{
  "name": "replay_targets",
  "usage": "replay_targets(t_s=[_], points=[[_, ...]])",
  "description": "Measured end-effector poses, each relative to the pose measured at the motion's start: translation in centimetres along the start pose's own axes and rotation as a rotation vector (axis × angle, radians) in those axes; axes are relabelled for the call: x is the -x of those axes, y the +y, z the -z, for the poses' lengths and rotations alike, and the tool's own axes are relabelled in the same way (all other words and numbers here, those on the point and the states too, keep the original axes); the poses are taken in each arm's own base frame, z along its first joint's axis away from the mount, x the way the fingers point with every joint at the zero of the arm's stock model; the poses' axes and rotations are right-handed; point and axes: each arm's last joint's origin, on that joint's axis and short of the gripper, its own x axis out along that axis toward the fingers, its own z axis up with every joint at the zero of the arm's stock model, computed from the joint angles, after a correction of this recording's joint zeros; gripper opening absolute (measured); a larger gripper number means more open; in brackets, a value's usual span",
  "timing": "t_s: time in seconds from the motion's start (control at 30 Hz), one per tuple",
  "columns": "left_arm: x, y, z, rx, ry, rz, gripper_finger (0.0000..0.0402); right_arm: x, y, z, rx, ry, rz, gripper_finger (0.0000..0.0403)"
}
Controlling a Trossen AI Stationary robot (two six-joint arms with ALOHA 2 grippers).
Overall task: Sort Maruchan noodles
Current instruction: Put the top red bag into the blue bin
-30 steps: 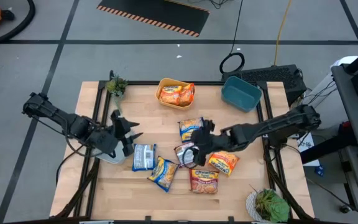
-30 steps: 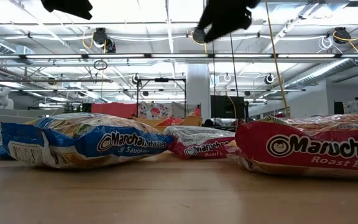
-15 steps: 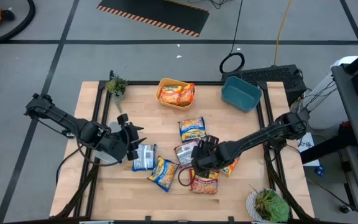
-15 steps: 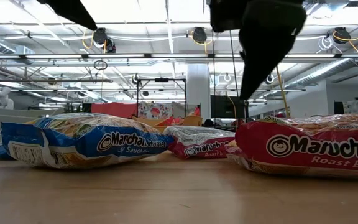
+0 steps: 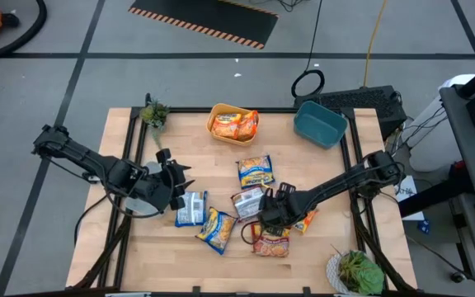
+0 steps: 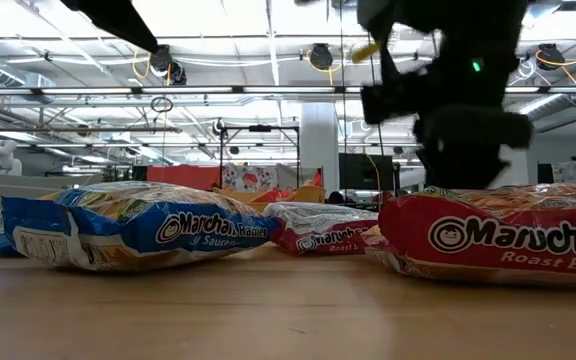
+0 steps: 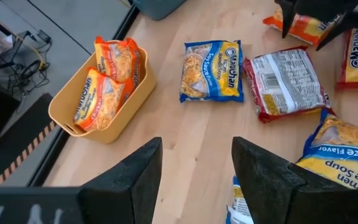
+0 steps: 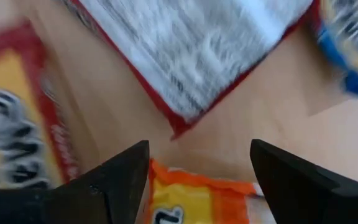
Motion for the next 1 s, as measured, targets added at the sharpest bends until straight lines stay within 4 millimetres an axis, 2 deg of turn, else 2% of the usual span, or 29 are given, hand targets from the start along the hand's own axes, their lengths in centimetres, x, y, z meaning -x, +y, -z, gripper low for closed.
replay_targets(t_s=[0.3, 0.7, 0.83, 1.0], points=[[0.0, 0.0, 0.0, 0.004, 0.002, 0.008, 0.0200, -3.2, -0.5, 1.5, -0.034, -0.086, -0.099, 0.0274], [-0.2, 0.3, -0.1, 0.004, 0.002, -0.004, 0.0200, -4.9, -1.7, 1.3, -0.069, -0.154, -0.120, 0.0273], [-0.2, 0.2, -0.2, 0.034, -0.001, -0.001, 0.0200, -4.9, -1.7, 1.2, -0.065, -0.168, -0.110, 0.0252], [-0.2, 0.1, -0.3, 0.061, -0.008, 0.016, 0.0200, -4.9, -1.8, 1.1, -0.069, -0.180, -0.102, 0.0192]])
